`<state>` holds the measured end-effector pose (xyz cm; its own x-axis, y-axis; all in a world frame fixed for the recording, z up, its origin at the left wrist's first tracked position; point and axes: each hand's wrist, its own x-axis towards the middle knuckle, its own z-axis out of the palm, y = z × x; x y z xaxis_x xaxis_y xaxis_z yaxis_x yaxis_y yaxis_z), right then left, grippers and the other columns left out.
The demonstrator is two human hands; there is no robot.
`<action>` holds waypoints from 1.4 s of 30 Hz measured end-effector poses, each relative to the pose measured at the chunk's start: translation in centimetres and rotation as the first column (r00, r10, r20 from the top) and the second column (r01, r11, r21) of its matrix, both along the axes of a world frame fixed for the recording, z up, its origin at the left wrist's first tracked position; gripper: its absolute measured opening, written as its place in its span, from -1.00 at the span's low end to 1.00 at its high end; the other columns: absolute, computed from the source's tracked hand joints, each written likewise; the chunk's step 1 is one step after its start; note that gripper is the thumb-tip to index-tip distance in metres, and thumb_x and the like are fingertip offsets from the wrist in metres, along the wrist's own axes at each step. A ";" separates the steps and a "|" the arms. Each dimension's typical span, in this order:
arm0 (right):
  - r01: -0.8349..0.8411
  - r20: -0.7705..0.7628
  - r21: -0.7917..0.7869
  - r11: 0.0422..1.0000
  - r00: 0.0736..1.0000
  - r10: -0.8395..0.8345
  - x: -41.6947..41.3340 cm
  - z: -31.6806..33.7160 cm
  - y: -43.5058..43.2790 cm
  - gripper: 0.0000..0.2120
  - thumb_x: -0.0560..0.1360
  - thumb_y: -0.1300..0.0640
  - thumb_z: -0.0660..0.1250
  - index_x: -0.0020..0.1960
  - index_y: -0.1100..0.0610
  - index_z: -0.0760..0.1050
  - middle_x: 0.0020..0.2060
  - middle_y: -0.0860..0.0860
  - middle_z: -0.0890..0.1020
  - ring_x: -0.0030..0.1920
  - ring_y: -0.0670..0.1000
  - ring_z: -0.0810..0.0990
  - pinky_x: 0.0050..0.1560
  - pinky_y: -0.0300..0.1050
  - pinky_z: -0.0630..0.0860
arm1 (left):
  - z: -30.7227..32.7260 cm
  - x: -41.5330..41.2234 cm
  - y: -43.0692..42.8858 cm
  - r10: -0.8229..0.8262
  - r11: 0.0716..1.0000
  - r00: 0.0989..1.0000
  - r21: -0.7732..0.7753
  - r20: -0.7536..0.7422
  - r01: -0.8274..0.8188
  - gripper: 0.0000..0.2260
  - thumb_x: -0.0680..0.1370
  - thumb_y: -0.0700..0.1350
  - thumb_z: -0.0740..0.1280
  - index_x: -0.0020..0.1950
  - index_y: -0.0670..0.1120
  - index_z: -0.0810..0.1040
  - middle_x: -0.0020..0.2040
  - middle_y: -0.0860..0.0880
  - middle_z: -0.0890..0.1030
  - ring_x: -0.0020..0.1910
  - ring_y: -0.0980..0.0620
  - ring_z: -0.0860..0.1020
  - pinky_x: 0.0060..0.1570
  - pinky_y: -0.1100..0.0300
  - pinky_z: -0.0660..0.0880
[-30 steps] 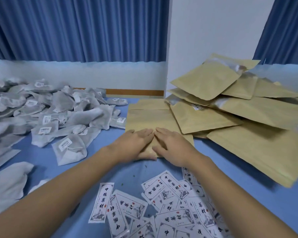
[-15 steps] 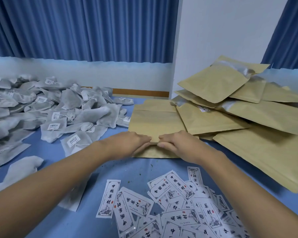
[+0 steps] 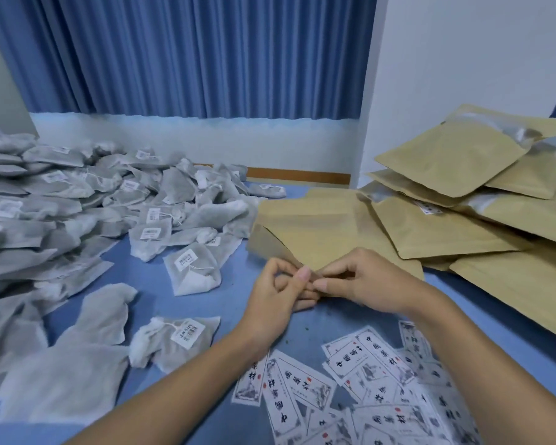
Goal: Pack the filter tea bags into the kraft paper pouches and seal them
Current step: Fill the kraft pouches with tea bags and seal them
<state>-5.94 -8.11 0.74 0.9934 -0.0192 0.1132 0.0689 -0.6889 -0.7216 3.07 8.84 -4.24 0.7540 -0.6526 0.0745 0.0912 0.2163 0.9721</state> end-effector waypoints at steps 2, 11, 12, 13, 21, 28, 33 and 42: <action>-0.043 -0.018 0.126 0.991 0.999 0.046 0.0 -0.4 0.1 -0.74 0.51 -0.16 0.43 0.05 0.00 0.71 -0.35 0.03 0.65 -0.32 -0.11 0.47 -0.27 -0.15 0.42 | 0.2 0.2 0.1 -0.039 0.999 0.998 -0.002 -0.057 0.039 -0.59 0.47 0.17 0.40 -0.03 -0.15 0.40 -0.18 -0.18 0.70 -0.13 -0.11 0.71 -0.12 0.03 0.66; -0.023 0.002 0.318 0.948 1.000 0.024 0.5 -2.6 -0.4 -0.63 0.39 -0.19 0.52 0.14 -0.09 0.70 0.07 -0.07 0.72 0.14 -0.13 0.64 0.17 -0.27 0.51 | 0.2 0.7 0.0 -0.050 0.995 0.992 0.074 -0.114 0.059 -0.68 0.54 0.04 0.44 -0.05 -0.18 0.42 -0.18 -0.25 0.67 -0.17 -0.13 0.69 -0.19 0.01 0.66; -0.016 0.006 0.322 0.947 1.000 0.014 0.5 -2.8 -0.5 -0.62 0.38 -0.21 0.52 0.13 -0.09 0.70 0.07 -0.06 0.72 0.13 -0.13 0.63 0.16 -0.27 0.51 | 0.2 0.7 -0.1 -0.042 0.995 0.993 0.085 -0.107 0.051 -0.69 0.55 0.02 0.44 -0.06 -0.17 0.42 -0.16 -0.28 0.67 -0.17 -0.13 0.69 -0.20 0.02 0.66; -0.007 0.009 0.325 0.946 1.000 0.005 0.6 -2.9 -0.5 -0.61 0.37 -0.23 0.53 0.13 -0.09 0.70 0.06 -0.05 0.72 0.11 -0.13 0.63 0.17 -0.24 0.52 | 0.1 0.7 -0.2 -0.038 0.994 0.994 0.095 -0.100 0.047 -0.71 0.56 0.00 0.44 -0.06 -0.17 0.41 -0.13 -0.31 0.67 -0.18 -0.13 0.69 -0.22 0.03 0.65; 0.000 0.007 0.318 0.948 1.000 -0.002 0.5 -3.3 -0.6 -0.85 0.54 -0.09 0.41 -0.08 -0.07 0.73 -0.31 -0.18 0.61 -0.26 -0.19 0.45 -0.19 -0.33 0.43 | -0.5 0.9 -0.1 -0.044 0.995 0.998 0.086 -0.045 0.047 -0.78 0.58 -0.09 0.41 -0.10 -0.18 0.44 -0.17 -0.28 0.66 -0.19 -0.12 0.69 -0.20 0.09 0.66; 0.054 -0.023 0.270 0.961 0.998 -0.050 0.3 -3.4 0.1 -0.76 0.54 -0.06 0.43 0.05 0.07 0.73 -0.01 0.24 0.70 -0.14 -0.05 0.48 -0.04 -0.04 0.43 | -0.2 1.0 -0.2 -0.020 0.984 0.997 0.175 -0.075 0.033 -0.87 0.59 -0.30 0.22 -0.08 -0.23 0.54 -0.17 -0.19 0.72 -0.19 -0.11 0.72 -0.22 0.15 0.65; 0.208 0.154 -0.343 0.916 0.974 -0.163 0.5 -2.5 2.6 -0.83 0.51 -0.02 0.32 -0.09 -0.03 0.67 -0.19 -0.10 0.68 -0.18 -0.03 0.61 -0.11 -0.02 0.56 | -0.2 0.1 -0.4 0.063 0.970 0.997 0.234 0.037 -0.070 -0.74 0.65 -0.27 0.13 -0.16 -0.27 0.53 -0.25 -0.24 0.65 -0.37 -0.06 0.65 -0.36 0.08 0.64; 0.498 0.470 -0.348 0.794 0.826 -0.312 -0.1 2.5 1.7 -0.90 0.52 0.07 0.37 0.00 0.00 0.65 -0.06 -0.04 0.69 -0.03 0.08 0.62 -0.02 0.04 0.54 | -0.7 -2.0 -0.3 -0.068 0.977 0.961 0.213 0.267 0.010 -0.67 0.69 -0.06 0.17 -0.22 -0.16 0.46 -0.34 -0.09 0.62 -0.41 -0.11 0.62 -0.43 0.09 0.60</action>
